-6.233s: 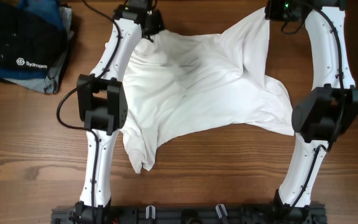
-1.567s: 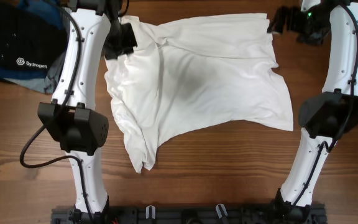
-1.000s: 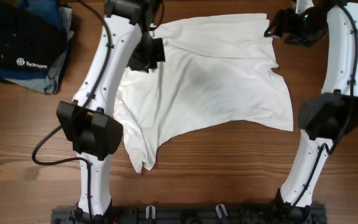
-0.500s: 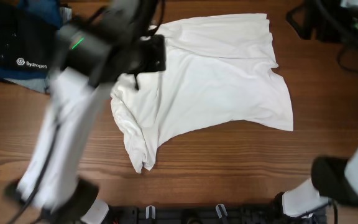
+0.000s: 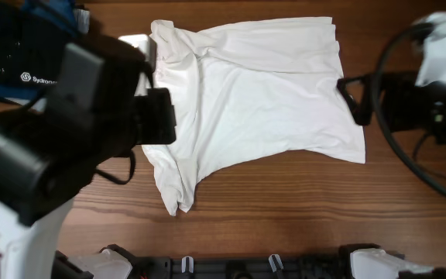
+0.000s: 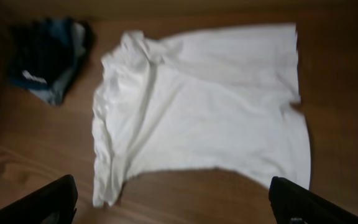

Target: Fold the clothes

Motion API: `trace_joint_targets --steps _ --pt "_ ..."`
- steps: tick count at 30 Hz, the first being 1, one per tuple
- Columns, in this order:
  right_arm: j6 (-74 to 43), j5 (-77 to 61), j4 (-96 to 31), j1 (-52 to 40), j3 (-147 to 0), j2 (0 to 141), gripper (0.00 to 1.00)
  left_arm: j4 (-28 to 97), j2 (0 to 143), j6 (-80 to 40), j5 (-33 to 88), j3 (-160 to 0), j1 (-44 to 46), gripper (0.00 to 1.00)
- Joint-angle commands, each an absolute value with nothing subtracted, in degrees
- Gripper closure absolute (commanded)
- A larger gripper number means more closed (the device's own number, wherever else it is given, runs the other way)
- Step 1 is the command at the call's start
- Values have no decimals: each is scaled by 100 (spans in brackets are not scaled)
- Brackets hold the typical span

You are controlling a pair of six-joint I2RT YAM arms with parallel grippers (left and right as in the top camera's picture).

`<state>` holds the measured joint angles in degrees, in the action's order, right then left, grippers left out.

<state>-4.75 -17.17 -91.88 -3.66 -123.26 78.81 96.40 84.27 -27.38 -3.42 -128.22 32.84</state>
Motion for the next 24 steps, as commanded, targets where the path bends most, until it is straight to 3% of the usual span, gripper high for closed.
trace_joint_targets --steps 1,8,13,16,18,24 --pt "-652 -1369 -9214 -397 -10984 7826 0 9625 8527 -3122 -530 -11990 3312 89" --pt "-602 -1531 -8589 -397 -9094 7782 0 9288 8527 -3658 -655 -9994 3312 72" --pt "-617 -1693 -7557 -397 -7738 7756 0 8425 8525 -3848 -416 -8464 3312 70" --pt "-620 -1695 -7022 -388 -7037 7802 0 7839 8527 -4016 -145 -7677 3312 57" --pt "-631 -1693 -6661 -388 -6582 7828 0 7406 8525 -4099 56 -7107 3312 53" --pt "-980 -1699 -5590 -25 -5564 7920 0 6416 8527 -4296 611 -5570 3317 53"
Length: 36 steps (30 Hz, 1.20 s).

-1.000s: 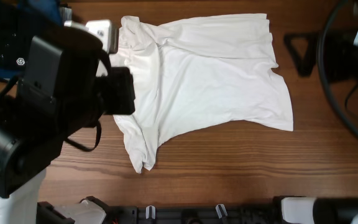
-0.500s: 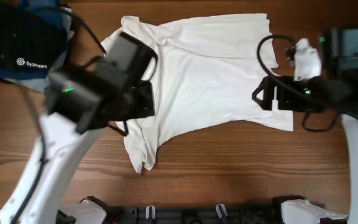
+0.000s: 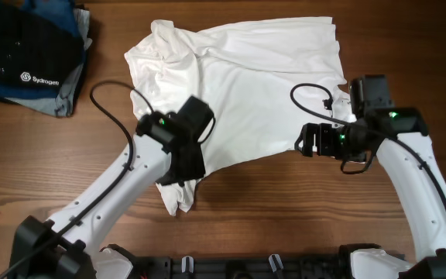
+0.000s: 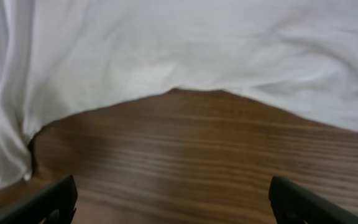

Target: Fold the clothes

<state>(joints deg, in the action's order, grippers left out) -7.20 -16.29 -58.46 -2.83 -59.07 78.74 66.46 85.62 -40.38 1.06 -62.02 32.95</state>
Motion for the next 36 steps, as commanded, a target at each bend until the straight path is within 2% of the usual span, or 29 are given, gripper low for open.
trace_joint_targets --steps 1,6,18,25,26,27,29,30,31,32,33,35,36 --pt "-1092 -1815 -5520 64 -5518 7968 0 6316 8527 -4318 742 -5417 3317 55" --pt "-1216 -1931 -5378 495 -5498 8182 1 6051 8525 -4440 945 -5004 3393 54" --pt "-1175 -2292 -5157 701 -5498 8606 0 5411 8530 -4768 945 -4541 3516 34" --pt "-1149 -2536 -5159 705 -5498 8604 0 4888 8530 -5002 1179 -3787 3514 34" --pt "-1151 -2541 -5157 705 -5498 8606 0 4810 8530 -5002 1177 -3754 3514 40" --pt "-1153 -2541 -5155 705 -5498 8606 0 4746 8530 -5002 1177 -3752 3514 55" --pt "-1153 -2541 -5155 705 -5498 8604 0 4600 8527 -5004 1179 -3752 3514 74" --pt "-1157 -2541 -5159 705 -5498 8604 0 4525 8527 -5028 1177 -3752 3514 79" --pt "-1155 -2541 -5157 705 -5498 8604 0 4482 8527 -5043 1175 -3752 3509 80" --pt "-1153 -2539 -5155 705 -5500 8604 0 4423 8530 -5048 1175 -3752 3509 73" --pt "-1155 -2541 -5157 705 -5500 8604 0 4379 8527 -5107 1168 -3752 3509 57" --pt "-1155 -2541 -5155 705 -5500 8604 0 4313 8527 -5170 1111 -3752 3509 54" --pt "-1153 -2541 -5155 705 -5500 8604 0 4285 8527 -5172 1059 -3752 3509 49"
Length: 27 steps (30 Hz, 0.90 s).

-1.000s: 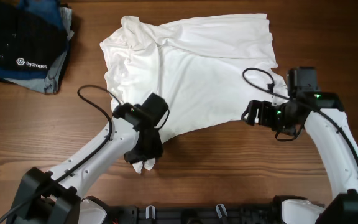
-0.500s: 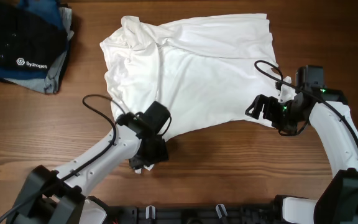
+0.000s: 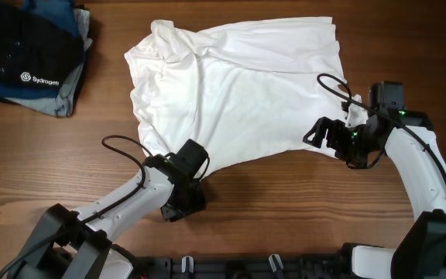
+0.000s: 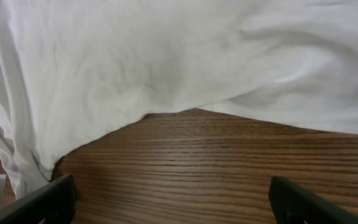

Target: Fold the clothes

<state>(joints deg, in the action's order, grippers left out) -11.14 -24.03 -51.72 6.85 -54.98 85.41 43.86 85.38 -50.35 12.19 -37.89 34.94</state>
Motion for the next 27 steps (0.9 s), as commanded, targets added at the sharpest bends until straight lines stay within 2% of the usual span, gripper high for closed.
trace_joint_targets --steps 1,2,4,7,10,12,13,27 --pt "-1155 -2539 -5157 705 -5500 8604 0 4276 8527 -5172 1017 -3752 3509 45" --pt "-1153 -2541 -5157 705 -5500 8604 0 4272 8527 -5175 947 -3752 3503 41" --pt "-1153 -2541 -5159 705 -5500 8604 0 4261 8527 -5170 937 -3752 3476 42" --pt "-1100 -2543 -5162 705 -5500 8604 0 4259 8527 -5172 843 -3752 3395 63" --pt "-1068 -2541 -5162 705 -5500 8604 0 4235 8527 -5170 786 -3752 3267 72" --pt "-1070 -2541 -5162 705 -5500 8604 0 4233 8527 -5168 762 -3752 3124 92" --pt "-1068 -2541 -5159 705 -5500 8604 0 4235 8527 -5166 738 -3752 3065 96" --pt "-1243 -2298 -4871 705 -5498 8606 0 4195 8259 -5168 45 -3752 2373 96"
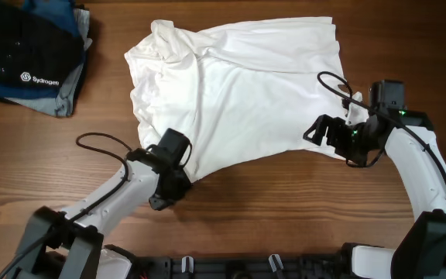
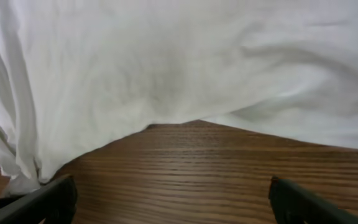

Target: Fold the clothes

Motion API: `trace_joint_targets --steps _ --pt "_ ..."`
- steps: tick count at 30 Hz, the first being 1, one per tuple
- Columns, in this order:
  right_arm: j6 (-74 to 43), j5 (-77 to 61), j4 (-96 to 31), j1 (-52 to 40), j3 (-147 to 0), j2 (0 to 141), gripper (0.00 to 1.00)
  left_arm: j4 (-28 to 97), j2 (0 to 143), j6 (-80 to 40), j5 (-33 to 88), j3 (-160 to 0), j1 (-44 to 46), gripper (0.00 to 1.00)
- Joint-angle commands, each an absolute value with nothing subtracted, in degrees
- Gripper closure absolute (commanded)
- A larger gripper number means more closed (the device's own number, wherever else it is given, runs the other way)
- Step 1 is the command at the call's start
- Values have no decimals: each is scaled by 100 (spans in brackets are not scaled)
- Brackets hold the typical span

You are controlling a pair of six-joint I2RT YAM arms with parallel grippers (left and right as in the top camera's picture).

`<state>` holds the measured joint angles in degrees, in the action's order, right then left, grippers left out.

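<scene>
A white T-shirt lies spread across the middle of the wooden table, its collar end bunched at the upper left. My left gripper sits on the shirt's lower left tail, which ends under it; its jaws are hidden from above but appear shut on the cloth. My right gripper is low at the shirt's lower right hem. In the right wrist view the right gripper stands open, its fingers wide apart over bare wood, with the T-shirt's hem just beyond them.
A pile of dark blue folded clothes lies at the back left corner. A black rail runs along the table's front edge. Loose cables loop off both arms near the shirt.
My left gripper has shifted up and to the left, and the shirt's lower left tail now ends under it instead of reaching farther toward the front. My right gripper has barely moved and is still open.
First both arms were high, the shirt flat with its tail pointing toward the front edge. Then both grippers were low at the shirt's front hem. Then the left gripper was on the tail's tip and the right at the right corner. Now the tail is drawn in.
</scene>
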<state>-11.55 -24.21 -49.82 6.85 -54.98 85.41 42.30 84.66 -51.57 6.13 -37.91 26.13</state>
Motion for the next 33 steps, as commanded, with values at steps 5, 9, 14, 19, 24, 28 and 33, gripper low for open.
trace_joint_targets --steps 5,9,14,19,24,28,33 --pt "-1634 -1706 -4823 714 -5483 8851 0 4244 7747 -5120 -95 -3752 1732 96" --pt "-1712 -1708 -4797 740 -5468 9334 0 4322 7472 -4923 -95 -3752 1328 96" --pt "-1944 -1643 -4681 871 -5468 9998 0 4458 7349 -4840 -95 -3752 1109 96" --pt "-1955 -1520 -4595 1203 -5476 10082 0 4456 7349 -4838 -95 -3752 1111 96" --pt "-1887 -1455 -4875 1494 -5478 10077 0 4453 7349 -4838 -93 -3752 1111 96" --pt "-1953 -1455 -4779 1509 -5509 10077 0 4451 7349 -4838 -95 -3752 1111 96" --pt "-2200 -1415 -5011 1507 -5728 10075 0 4438 7349 -4825 -97 -3752 1111 96"
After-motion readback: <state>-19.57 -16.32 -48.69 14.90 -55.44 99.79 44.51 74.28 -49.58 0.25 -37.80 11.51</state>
